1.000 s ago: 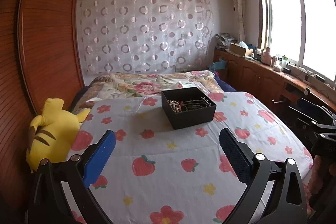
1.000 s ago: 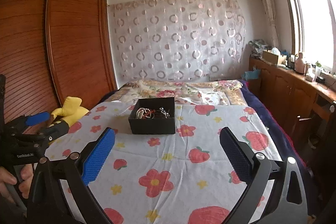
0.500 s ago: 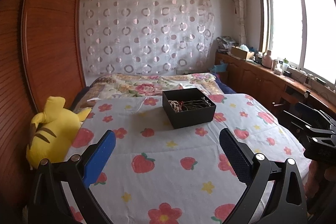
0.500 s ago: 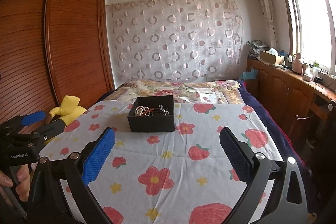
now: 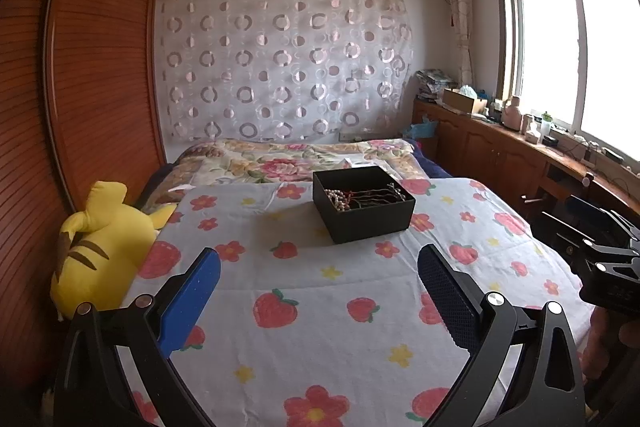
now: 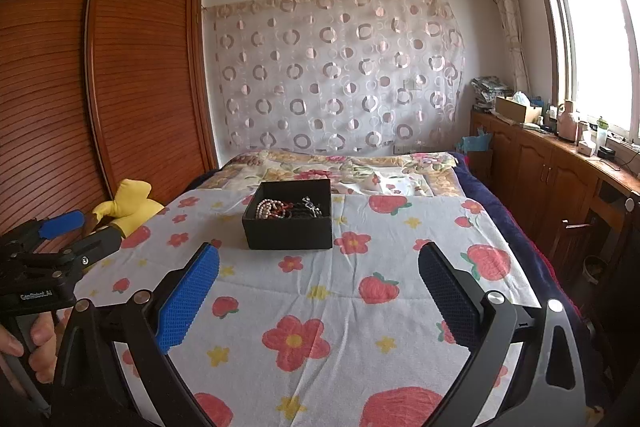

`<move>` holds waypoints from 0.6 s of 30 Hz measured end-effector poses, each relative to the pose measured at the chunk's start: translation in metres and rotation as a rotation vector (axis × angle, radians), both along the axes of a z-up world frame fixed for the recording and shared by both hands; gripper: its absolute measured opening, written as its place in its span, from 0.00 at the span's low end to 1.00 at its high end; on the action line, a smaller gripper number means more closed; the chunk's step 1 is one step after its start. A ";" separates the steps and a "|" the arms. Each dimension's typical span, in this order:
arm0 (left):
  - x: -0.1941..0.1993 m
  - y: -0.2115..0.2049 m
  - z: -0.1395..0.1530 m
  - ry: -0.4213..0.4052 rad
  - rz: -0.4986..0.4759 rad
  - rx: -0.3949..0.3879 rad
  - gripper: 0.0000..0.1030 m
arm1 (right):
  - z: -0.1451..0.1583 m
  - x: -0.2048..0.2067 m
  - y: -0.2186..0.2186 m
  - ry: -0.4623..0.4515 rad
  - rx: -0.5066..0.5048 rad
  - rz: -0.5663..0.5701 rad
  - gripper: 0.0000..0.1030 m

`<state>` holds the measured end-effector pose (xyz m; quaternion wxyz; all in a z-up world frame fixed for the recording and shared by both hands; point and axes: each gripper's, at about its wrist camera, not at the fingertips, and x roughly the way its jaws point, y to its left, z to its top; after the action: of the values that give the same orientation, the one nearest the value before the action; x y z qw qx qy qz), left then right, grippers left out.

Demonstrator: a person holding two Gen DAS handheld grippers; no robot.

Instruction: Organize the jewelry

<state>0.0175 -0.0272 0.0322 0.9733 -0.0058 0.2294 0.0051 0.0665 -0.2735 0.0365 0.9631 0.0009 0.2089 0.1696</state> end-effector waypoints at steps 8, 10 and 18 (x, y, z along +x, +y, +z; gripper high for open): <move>-0.001 -0.003 0.002 -0.016 0.002 0.011 0.93 | 0.001 0.000 -0.001 0.000 0.004 0.001 0.98; -0.002 -0.004 0.002 -0.018 -0.001 0.009 0.93 | 0.000 0.000 -0.001 0.000 0.004 0.000 0.98; -0.003 -0.005 0.004 -0.024 -0.006 0.009 0.93 | -0.001 0.000 0.000 0.000 0.005 0.001 0.98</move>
<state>0.0143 -0.0318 0.0365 0.9760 -0.0006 0.2178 0.0030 0.0668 -0.2738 0.0357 0.9630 0.0032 0.2085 0.1705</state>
